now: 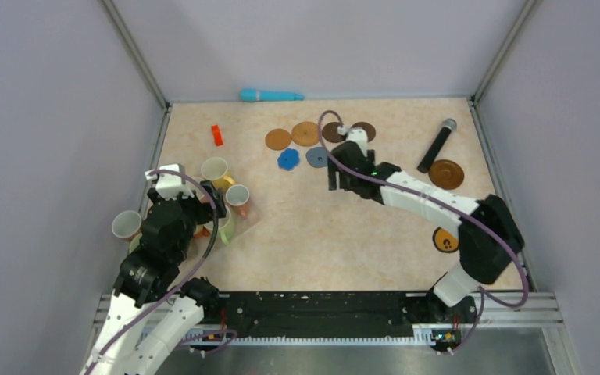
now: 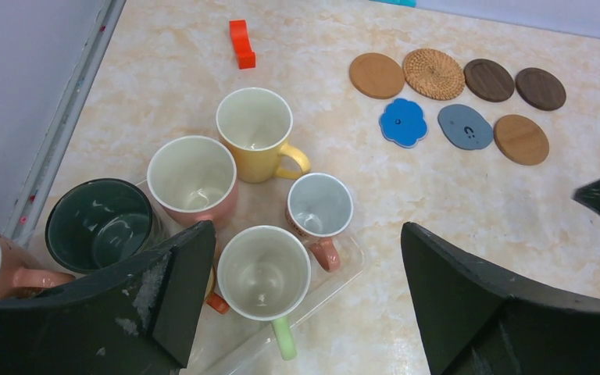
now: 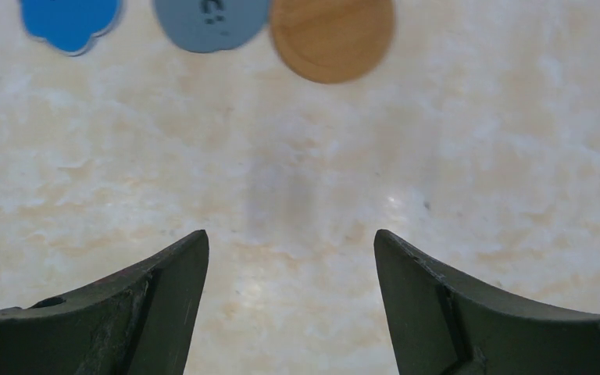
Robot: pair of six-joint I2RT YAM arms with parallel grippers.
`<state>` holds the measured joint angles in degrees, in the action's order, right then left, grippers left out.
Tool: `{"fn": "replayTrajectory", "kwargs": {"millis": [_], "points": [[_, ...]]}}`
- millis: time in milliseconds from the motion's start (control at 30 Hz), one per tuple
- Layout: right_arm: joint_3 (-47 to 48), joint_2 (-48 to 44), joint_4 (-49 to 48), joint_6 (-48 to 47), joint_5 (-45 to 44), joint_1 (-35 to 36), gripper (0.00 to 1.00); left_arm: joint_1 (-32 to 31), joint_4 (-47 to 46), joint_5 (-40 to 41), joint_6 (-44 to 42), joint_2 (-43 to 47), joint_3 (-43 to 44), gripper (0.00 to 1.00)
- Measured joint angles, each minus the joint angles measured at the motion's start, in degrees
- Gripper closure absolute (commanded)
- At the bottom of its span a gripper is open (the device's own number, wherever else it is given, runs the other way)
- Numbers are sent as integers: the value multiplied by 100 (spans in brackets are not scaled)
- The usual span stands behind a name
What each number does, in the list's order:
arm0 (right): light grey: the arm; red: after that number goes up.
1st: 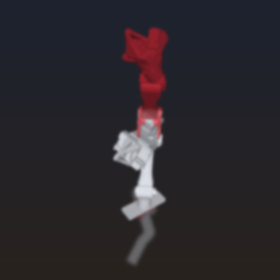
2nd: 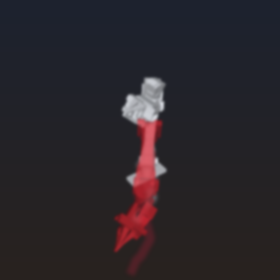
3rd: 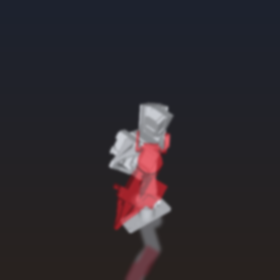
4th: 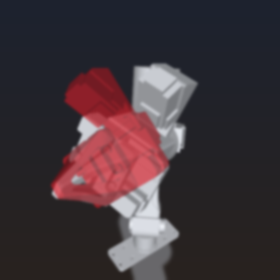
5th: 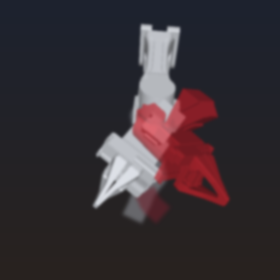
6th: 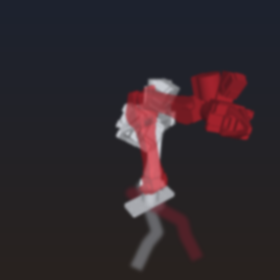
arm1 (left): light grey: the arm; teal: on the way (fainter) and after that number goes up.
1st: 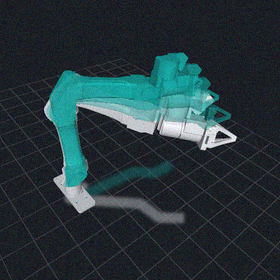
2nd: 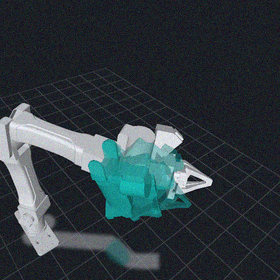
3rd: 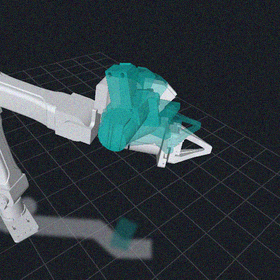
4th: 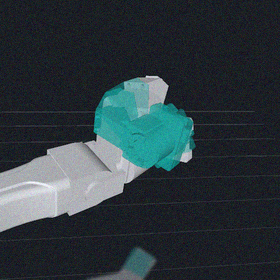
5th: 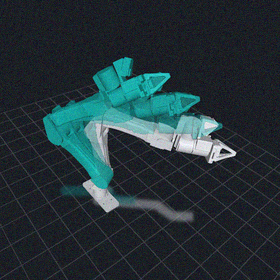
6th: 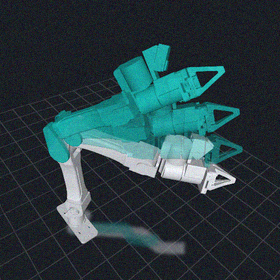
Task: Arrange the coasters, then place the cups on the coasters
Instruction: Move the coaster to the center of the board.
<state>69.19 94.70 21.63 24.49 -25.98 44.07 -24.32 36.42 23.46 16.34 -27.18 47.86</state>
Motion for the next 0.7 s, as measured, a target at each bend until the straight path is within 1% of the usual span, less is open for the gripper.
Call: {"fn": "replayTrajectory", "kwargs": {"millis": [133,267,333,400,433,567,700], "points": [[-968,-1073,330,586,28,-608,23,0,-2,0,2,72,-2,7],[-1663,-1884,787,1075,52,-1143,25,0,0,-2,0,83,-4,7],[-1910,-2251,992,1325,52,-1429,30,0,0,0,2,83,-4,7],[-2100,-2542,1130,1532,7,-1696,40,0,0,0,2,83,-4,7],[-2225,-2702,1213,1650,-35,-1871,42,0,0,0,0,83,-7,7],[-2614,-3016,1506,2087,-234,-2483,43,0,0,-2,0,90,-9,6],[-2999,-3014,1738,2380,-328,-3163,43,0,0,-2,0,173,-11,6]]}}
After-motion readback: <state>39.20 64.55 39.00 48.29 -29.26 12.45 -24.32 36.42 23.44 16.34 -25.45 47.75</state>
